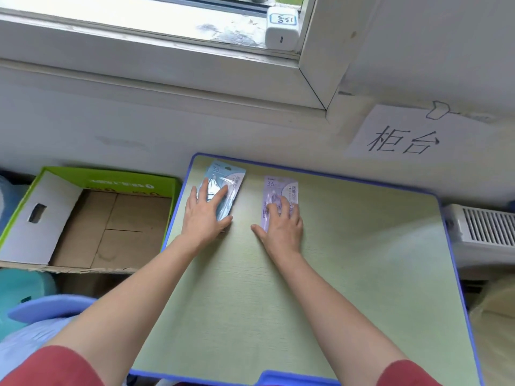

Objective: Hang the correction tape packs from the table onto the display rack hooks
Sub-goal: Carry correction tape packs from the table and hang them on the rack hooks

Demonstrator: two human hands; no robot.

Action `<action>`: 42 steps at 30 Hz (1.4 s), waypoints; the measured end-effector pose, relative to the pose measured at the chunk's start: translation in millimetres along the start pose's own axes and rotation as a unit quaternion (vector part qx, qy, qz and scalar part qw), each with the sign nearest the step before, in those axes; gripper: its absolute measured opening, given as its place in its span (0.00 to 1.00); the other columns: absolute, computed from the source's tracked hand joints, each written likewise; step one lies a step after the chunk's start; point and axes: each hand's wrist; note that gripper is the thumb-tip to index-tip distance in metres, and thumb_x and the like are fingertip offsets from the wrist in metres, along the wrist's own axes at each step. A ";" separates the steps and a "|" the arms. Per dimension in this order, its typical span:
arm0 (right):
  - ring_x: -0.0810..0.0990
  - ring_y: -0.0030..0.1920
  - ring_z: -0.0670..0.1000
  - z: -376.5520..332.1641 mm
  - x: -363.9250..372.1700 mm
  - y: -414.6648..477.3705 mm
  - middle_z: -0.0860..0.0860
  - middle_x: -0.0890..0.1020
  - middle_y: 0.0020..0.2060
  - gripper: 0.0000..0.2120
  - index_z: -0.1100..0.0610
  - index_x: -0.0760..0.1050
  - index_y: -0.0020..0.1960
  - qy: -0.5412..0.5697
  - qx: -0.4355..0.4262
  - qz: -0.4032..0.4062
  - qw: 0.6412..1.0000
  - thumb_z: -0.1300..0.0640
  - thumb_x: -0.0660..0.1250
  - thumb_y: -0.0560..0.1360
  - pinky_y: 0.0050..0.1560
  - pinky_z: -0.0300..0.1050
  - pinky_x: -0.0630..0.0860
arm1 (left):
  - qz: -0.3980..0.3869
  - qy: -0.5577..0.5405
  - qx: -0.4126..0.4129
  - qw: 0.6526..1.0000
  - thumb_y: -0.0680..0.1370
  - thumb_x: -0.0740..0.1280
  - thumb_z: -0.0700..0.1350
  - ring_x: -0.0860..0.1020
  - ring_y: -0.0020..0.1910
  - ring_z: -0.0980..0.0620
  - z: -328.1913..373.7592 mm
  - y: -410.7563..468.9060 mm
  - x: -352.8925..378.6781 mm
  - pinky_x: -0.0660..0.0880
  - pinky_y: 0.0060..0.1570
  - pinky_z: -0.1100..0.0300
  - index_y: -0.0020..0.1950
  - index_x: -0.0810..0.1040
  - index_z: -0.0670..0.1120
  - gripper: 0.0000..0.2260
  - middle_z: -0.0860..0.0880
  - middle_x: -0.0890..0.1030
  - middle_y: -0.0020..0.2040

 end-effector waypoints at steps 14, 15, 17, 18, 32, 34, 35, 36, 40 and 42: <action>0.60 0.69 0.62 -16.3 -1.7 -14.6 0.55 0.50 0.76 0.38 0.48 0.57 0.75 0.073 0.118 0.017 0.990 0.50 0.70 0.70 0.69 0.51 0.59 | 0.022 0.005 0.007 1.000 0.78 0.66 0.52 0.51 0.75 0.42 -3.7 -19.3 -1.9 0.52 0.71 0.49 0.77 0.58 0.56 0.29 0.46 0.49 0.78; 0.59 0.69 0.61 -16.0 -0.5 -20.8 0.55 0.50 0.76 0.38 0.48 0.57 0.75 0.073 0.119 0.017 0.990 0.50 0.70 0.70 0.68 0.52 0.60 | 0.024 0.005 0.017 1.000 0.78 0.66 0.52 0.51 0.76 0.42 -4.9 -23.5 -1.9 0.52 0.71 0.48 0.76 0.59 0.56 0.29 0.46 0.49 0.78; 0.57 0.70 0.61 -15.6 3.0 -35.1 0.54 0.49 0.76 0.37 0.47 0.57 0.75 0.082 0.122 0.023 0.989 0.51 0.69 0.70 0.67 0.53 0.60 | 0.026 0.005 0.033 0.999 0.78 0.66 0.53 0.51 0.76 0.42 -7.2 -32.8 -2.3 0.53 0.71 0.48 0.76 0.58 0.56 0.29 0.46 0.50 0.78; 0.57 0.71 0.60 -15.7 4.4 -42.2 0.54 0.49 0.76 0.37 0.48 0.57 0.75 0.083 0.123 0.028 0.989 0.51 0.69 0.70 0.67 0.53 0.60 | 0.029 0.007 0.040 0.999 0.77 0.66 0.53 0.51 0.76 0.42 -8.3 -37.8 -2.4 0.53 0.71 0.48 0.76 0.58 0.56 0.29 0.45 0.50 0.78; 0.58 0.70 0.61 28.2 23.6 -176.7 0.53 0.51 0.77 0.35 0.48 0.55 0.77 0.097 0.161 0.085 0.978 0.49 0.65 0.73 0.69 0.52 0.60 | 0.012 0.008 0.149 0.989 0.76 0.67 0.53 0.53 0.76 0.41 23.0 -130.3 31.3 0.56 0.71 0.49 0.76 0.60 0.56 0.30 0.44 0.52 0.78; 0.58 0.70 0.61 43.0 23.8 -198.2 0.53 0.52 0.77 0.35 0.48 0.53 0.77 0.078 0.161 0.093 0.980 0.48 0.64 0.74 0.68 0.53 0.61 | 0.011 0.013 0.167 0.986 0.76 0.67 0.53 0.54 0.75 0.41 36.5 -148.0 39.1 0.56 0.70 0.49 0.76 0.60 0.56 0.30 0.44 0.52 0.78; 0.59 0.70 0.61 51.2 24.4 -209.7 0.53 0.52 0.77 0.36 0.48 0.52 0.78 0.067 0.161 0.096 0.980 0.47 0.63 0.74 0.67 0.53 0.61 | 0.010 0.016 0.173 0.985 0.76 0.67 0.53 0.54 0.75 0.40 43.0 -157.8 43.4 0.56 0.70 0.50 0.76 0.60 0.56 0.30 0.44 0.52 0.78; 0.59 0.70 0.61 59.8 25.6 -221.1 0.53 0.53 0.77 0.36 0.48 0.52 0.78 0.059 0.161 0.099 0.980 0.47 0.63 0.75 0.67 0.53 0.62 | 0.010 0.020 0.179 0.984 0.76 0.67 0.53 0.54 0.75 0.40 49.2 -168.4 47.9 0.56 0.70 0.50 0.76 0.60 0.56 0.30 0.44 0.52 0.78; 0.59 0.69 0.63 94.1 32.8 -274.3 0.54 0.54 0.76 0.36 0.46 0.51 0.78 0.060 0.163 0.118 0.978 0.48 0.63 0.75 0.66 0.54 0.62 | 0.014 0.020 0.192 0.981 0.76 0.68 0.52 0.56 0.74 0.39 68.3 -218.5 71.7 0.57 0.70 0.49 0.76 0.61 0.54 0.30 0.43 0.54 0.78; 0.61 0.69 0.64 111.6 38.4 -306.7 0.56 0.56 0.76 0.36 0.47 0.52 0.78 0.066 0.167 0.128 0.976 0.49 0.64 0.74 0.66 0.56 0.63 | 0.012 0.015 0.192 0.981 0.76 0.68 0.51 0.56 0.74 0.39 77.7 -251.9 88.6 0.57 0.70 0.49 0.76 0.61 0.54 0.30 0.42 0.54 0.78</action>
Point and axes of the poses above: each hand's wrist, its own y-axis towards the middle knuckle, its own x-axis out of the palm, z = x × y
